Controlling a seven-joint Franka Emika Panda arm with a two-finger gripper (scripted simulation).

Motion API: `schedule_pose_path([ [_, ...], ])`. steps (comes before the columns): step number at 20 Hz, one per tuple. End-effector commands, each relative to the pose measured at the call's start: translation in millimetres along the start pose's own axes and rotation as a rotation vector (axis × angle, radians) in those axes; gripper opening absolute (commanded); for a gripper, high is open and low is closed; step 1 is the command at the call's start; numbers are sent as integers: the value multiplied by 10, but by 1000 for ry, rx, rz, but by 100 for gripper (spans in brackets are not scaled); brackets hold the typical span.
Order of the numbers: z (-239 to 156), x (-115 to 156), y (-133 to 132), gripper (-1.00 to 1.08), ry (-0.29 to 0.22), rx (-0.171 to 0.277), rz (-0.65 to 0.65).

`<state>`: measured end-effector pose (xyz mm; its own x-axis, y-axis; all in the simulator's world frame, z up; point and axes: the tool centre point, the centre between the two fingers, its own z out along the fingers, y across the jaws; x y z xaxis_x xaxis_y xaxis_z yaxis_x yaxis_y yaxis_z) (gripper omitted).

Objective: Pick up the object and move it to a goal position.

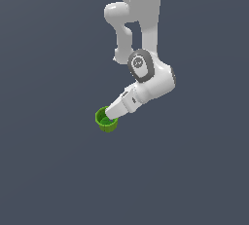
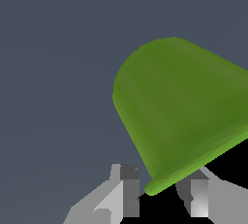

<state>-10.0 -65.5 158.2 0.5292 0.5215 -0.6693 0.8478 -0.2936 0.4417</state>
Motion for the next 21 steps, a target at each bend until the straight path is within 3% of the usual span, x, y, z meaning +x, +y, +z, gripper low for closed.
schedule_pose_path([
  [1,10,-290,183,-100,0,-1,3],
  [11,51,-1207,782,-100,-1,-1,2],
  [21,56,-1486,996,-100,-1,-2,1],
])
